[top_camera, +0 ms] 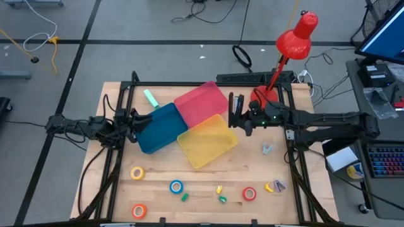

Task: Pick and place Stapler, Stapler remover, tape
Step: Put the black stapler into the red bin

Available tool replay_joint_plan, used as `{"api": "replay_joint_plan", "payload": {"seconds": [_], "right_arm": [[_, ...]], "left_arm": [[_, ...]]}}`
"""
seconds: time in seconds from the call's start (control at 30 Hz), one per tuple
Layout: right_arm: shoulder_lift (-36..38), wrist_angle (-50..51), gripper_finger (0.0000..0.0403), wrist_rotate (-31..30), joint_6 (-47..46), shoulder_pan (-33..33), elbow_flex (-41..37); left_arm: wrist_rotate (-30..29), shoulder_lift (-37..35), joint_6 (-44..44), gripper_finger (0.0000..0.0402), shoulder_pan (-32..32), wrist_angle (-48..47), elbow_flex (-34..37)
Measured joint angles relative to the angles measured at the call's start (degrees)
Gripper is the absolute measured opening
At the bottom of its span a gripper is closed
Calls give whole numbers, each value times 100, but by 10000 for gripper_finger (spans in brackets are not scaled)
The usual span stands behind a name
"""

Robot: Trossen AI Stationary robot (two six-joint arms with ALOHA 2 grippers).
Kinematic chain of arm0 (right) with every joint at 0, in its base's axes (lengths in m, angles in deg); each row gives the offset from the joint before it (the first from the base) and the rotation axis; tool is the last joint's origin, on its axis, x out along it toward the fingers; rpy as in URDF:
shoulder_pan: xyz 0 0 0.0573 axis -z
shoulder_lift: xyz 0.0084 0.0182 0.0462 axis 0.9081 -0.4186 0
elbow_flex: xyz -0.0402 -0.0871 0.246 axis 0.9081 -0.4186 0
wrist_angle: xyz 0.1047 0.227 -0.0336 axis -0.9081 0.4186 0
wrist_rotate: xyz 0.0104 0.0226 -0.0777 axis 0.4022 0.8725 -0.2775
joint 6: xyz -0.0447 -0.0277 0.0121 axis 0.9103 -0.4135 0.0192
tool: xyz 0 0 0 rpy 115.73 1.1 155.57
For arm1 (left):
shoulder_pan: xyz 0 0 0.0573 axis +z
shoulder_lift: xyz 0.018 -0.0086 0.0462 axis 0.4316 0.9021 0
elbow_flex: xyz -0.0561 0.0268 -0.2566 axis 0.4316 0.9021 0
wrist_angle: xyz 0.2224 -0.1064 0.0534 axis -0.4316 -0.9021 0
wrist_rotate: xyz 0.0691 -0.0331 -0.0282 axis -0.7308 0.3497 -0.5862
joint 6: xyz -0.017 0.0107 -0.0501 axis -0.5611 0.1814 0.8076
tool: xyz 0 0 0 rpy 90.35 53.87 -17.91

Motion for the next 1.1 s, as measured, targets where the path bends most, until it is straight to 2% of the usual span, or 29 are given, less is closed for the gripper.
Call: {"api": "replay_joint_plan", "payload": {"seconds": [0.23, 0.4, 0.63, 0.83, 1.1], "right_arm": [[-872, 526, 129, -895, 697, -538, 896], [-1627, 1772, 129, -1564, 1517, -679, 2003], [-2598, 3110, 129, -1915, 2532, -677, 3224], [-3208, 3492, 129, -2066, 3720, -678, 3756], [-3539, 3372, 129, -3721, 6053, -656, 3871]], "left_arm": [[0, 0, -2, 97, 1, -2, 0], [0, -2, -2, 97, 2, 0, 0], [4, -2, -15, 97, 0, -16, 0], [48, -2, -2, 97, 0, -20, 0], [52, 0, 11, 97, 2, -18, 0]]}}
